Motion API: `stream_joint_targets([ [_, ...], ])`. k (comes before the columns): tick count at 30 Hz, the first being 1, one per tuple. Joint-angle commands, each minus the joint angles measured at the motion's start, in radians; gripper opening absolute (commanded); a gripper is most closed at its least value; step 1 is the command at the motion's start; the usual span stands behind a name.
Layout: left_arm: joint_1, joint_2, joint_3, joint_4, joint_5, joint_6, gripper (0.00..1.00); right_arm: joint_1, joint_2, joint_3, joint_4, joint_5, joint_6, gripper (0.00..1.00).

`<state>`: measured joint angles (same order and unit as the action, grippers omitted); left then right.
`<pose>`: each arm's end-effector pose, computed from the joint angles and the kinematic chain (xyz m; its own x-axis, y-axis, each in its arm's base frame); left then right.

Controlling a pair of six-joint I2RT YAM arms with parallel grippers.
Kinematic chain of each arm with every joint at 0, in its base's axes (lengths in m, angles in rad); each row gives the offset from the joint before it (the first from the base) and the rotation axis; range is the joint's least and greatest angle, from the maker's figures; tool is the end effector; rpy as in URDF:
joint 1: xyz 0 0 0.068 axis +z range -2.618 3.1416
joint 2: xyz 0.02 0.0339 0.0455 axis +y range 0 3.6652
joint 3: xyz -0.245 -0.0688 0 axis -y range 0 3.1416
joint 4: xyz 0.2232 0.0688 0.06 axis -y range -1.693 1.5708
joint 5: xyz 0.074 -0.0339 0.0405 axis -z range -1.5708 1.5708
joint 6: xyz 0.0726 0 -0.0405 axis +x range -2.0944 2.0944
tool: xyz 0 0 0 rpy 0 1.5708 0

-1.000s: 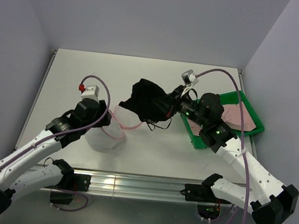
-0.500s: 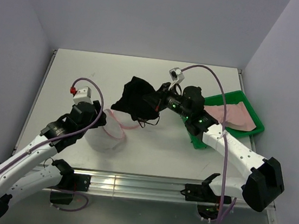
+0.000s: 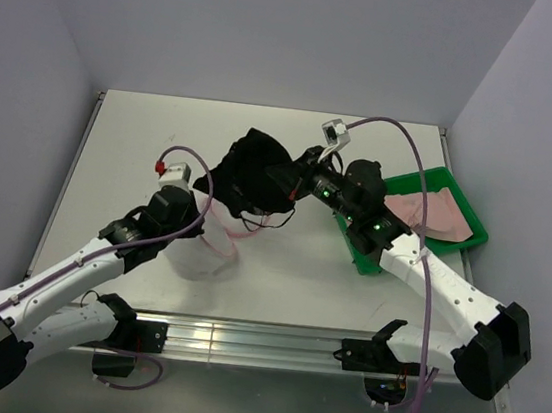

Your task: Place the bra in the laundry bag and zip it closed

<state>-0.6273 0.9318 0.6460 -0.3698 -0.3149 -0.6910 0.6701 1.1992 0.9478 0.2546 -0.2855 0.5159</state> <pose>0.1900 -0.1099 0.2176 -0.6094 -0.3067 -0.7312 -0.0377 0.9323 -0.3597 0.2270 0.2060 0.3448 -0.4007 0.2864 -0.8703 -0.7116 0.5010 0.4925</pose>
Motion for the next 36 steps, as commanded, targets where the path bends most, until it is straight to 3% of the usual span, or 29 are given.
stream_joint_targets([
  [1, -0.009, 0.018, 0.014, 0.192, 0.176, 0.044, 0.00, 0.005, -0.113, 0.008, 0.022, 0.054, -0.031, 0.00],
  [7, -0.031, -0.114, -0.086, 0.403, 0.255, -0.001, 0.00, 0.005, -0.154, -0.040, 0.057, 0.075, -0.013, 0.00],
  [12, -0.029, -0.250, -0.230, 0.414, 0.191, -0.042, 0.00, 0.013, -0.109, -0.142, 0.211, 0.034, 0.079, 0.00],
  [23, -0.026, -0.421, -0.375, 0.373, 0.079, -0.102, 0.00, 0.169, 0.128, -0.264, 0.322, -0.016, 0.108, 0.00],
  [28, -0.026, -0.409, -0.358, 0.333, 0.077, -0.093, 0.00, 0.178, -0.004, -0.325, 0.281, 0.074, 0.075, 0.00],
  [36, -0.023, -0.357, -0.348, 0.391, 0.106, -0.084, 0.00, 0.178, -0.254, -0.248, 0.042, 0.120, -0.073, 0.00],
])
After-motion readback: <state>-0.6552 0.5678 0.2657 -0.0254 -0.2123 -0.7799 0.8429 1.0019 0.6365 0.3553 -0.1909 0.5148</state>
